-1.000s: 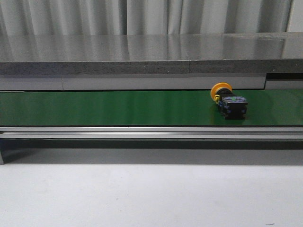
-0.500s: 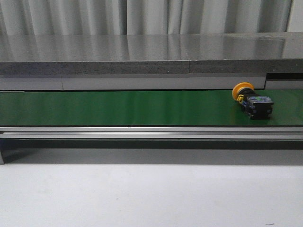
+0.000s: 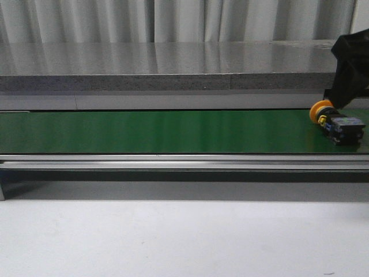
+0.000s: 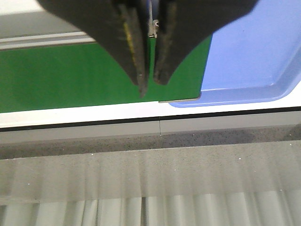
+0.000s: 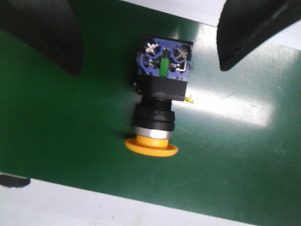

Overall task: Move button from left to right
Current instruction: 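Grasp the button at the belt's end with the right gripper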

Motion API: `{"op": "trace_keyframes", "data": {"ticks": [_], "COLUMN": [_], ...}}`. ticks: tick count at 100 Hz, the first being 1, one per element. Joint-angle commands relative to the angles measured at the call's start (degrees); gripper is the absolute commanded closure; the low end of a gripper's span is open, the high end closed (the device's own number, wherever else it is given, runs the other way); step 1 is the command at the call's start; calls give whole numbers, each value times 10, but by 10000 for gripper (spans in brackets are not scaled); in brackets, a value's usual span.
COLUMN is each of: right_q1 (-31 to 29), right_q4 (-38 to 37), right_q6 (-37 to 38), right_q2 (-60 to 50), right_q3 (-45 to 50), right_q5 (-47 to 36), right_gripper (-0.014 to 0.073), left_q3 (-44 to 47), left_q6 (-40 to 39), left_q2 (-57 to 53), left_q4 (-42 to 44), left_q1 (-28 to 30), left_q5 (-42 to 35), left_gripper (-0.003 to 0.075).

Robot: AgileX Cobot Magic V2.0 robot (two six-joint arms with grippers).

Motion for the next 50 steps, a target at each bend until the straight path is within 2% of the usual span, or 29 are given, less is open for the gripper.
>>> {"op": "trace_keyframes", "data": {"ticks": [1, 27, 32, 44, 50], "right_q1": [0, 0, 0, 0, -1], "right_q4": [-4, -28, -28, -28, -28], "right_q6": [-11, -11, -11, -11, -11], "right_q2": [3, 51, 56, 56, 54], "right_q3": [-19, -19, -19, -20, -28], "right_q5": [-29, -37, -37, -36, -28], "right_gripper": [43, 63, 111, 302, 363], "left_q3": [-17, -17, -17, -17, -17], "left_q6": [-6, -6, -6, -6, -6], "left_q2": [5, 5, 5, 5, 5], "left_q4": [-2, -2, -2, -2, -2], "left_q1": [-2, -2, -2, -2, -2], "left_q5": [-47, -47, -47, -47, -47], "left_gripper": [715, 715, 715, 715, 715]}}
